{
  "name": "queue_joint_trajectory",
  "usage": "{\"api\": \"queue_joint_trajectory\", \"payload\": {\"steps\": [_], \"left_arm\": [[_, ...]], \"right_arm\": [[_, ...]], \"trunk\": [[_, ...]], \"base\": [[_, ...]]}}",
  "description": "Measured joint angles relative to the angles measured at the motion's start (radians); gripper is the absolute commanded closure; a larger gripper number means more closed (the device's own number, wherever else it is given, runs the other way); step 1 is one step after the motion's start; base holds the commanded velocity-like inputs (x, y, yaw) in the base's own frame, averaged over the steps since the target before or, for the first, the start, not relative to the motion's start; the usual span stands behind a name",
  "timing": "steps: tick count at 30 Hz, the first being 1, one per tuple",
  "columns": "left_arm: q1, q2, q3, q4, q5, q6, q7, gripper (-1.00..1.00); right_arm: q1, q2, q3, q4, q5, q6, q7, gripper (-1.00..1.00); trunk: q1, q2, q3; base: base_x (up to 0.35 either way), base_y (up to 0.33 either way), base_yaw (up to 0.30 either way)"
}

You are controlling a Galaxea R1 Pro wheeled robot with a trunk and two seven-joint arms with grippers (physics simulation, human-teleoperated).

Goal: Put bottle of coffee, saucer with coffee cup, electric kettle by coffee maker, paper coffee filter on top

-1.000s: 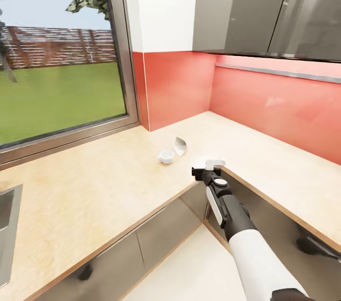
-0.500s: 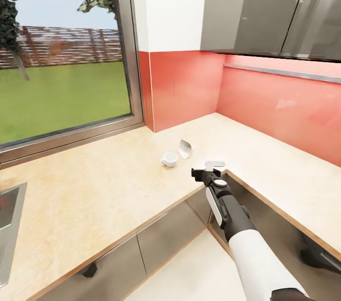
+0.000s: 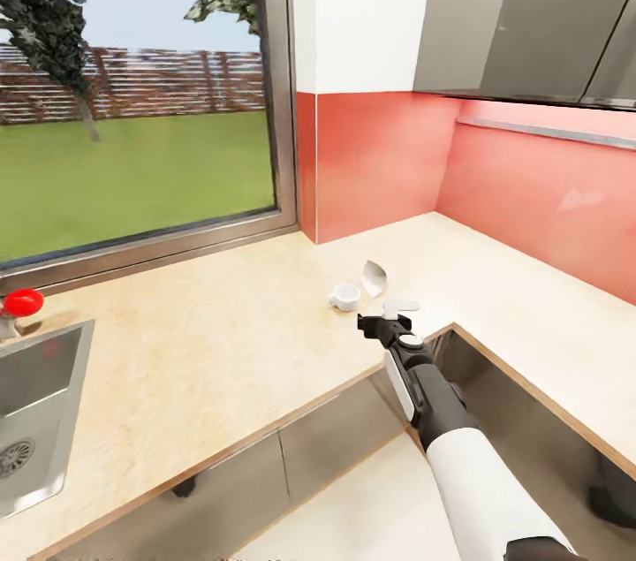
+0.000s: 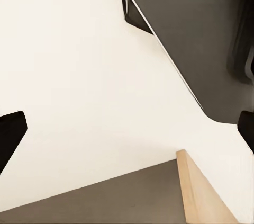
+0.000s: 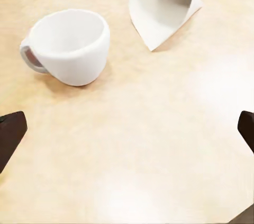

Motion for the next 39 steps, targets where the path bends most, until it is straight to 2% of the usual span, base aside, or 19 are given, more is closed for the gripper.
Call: {"api": "queue_joint_trajectory", "payload": {"steps": [9,15,20,22,39], "left_arm": [[0.000,0.000,0.000,0.000,0.000,0.000,0.000,-1.00],[0.000,0.000,0.000,0.001,-0.001,-0.002,0.000,-1.00],[0.000,0.001,-0.001,0.001,-0.002,-0.001,0.000,-1.00],[0.000,0.001,-0.001,0.001,-0.002,-0.001,0.000,-1.00],[0.000,0.000,-0.001,0.001,0.000,-0.001,0.000,-1.00]], "right_arm": [[0.000,0.000,-0.003,-0.001,0.000,0.000,-0.012,-1.00],[0.000,-0.009,-0.004,-0.001,0.000,-0.001,-0.079,-1.00],[0.000,-0.055,-0.004,-0.001,-0.001,-0.003,-0.121,-1.00],[0.000,-0.059,-0.004,-0.001,-0.001,-0.004,-0.122,-1.00],[0.000,-0.061,-0.003,0.003,0.000,-0.004,-0.123,-1.00]], "trunk": [[0.000,0.000,-0.003],[0.000,0.000,-0.003],[0.000,0.000,-0.003],[0.000,0.000,-0.003],[0.000,0.000,-0.003]], "base": [[0.058,-0.004,0.098],[0.146,-0.044,0.002],[0.033,-0.014,0.000],[0.156,-0.092,0.000],[0.084,-0.022,0.000]]}}
